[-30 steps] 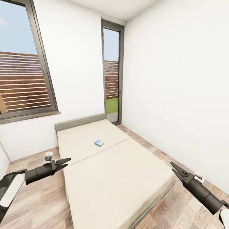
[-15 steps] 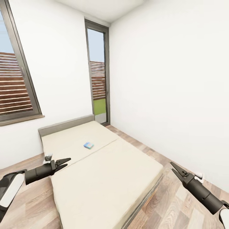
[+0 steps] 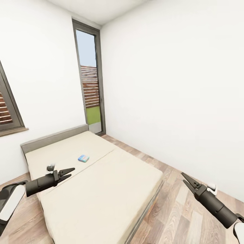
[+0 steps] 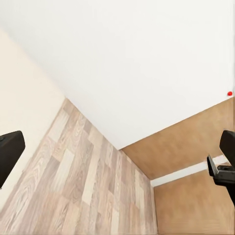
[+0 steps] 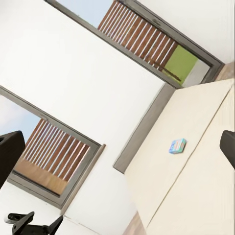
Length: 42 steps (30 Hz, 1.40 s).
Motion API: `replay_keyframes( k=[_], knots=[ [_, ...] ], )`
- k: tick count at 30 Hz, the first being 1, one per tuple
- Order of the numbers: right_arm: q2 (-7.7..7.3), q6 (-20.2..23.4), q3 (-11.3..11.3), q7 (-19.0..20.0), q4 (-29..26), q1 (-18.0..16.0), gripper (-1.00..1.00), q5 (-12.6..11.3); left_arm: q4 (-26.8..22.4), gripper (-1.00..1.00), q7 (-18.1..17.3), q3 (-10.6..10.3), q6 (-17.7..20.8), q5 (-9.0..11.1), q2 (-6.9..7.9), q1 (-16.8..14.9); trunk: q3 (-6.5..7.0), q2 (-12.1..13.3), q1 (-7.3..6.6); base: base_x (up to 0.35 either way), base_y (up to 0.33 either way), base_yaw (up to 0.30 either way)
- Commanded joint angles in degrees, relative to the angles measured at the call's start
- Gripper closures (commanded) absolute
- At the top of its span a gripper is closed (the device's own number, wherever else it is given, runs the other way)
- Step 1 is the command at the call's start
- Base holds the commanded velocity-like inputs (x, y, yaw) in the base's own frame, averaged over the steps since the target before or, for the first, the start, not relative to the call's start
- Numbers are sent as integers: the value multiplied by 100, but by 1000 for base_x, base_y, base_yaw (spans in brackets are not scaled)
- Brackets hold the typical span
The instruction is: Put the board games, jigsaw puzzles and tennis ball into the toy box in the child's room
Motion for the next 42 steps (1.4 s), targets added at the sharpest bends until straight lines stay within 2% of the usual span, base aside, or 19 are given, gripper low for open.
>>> replay_keyframes(
  k=[1,10,23,42],
  knots=[
    [1,35,-6,9,3,-5,-100,-13,0,-100,-15,9,25,1,1,0,1,-4,2,0,71,-277],
    [1,35,-5,7,-4,-5,-100,-13,-3,-100,-15,21,25,1,1,0,15,-4,2,0,161,-155],
    [-2,43,-2,-8,-14,-5,-100,-14,-4,-100,-18,21,26,2,1,0,10,-4,2,-61,110,-9],
    [-8,44,0,-96,-6,-5,-100,-22,-4,-100,-18,21,25,2,1,0,-72,-4,2,-69,74,0]
  ],
)
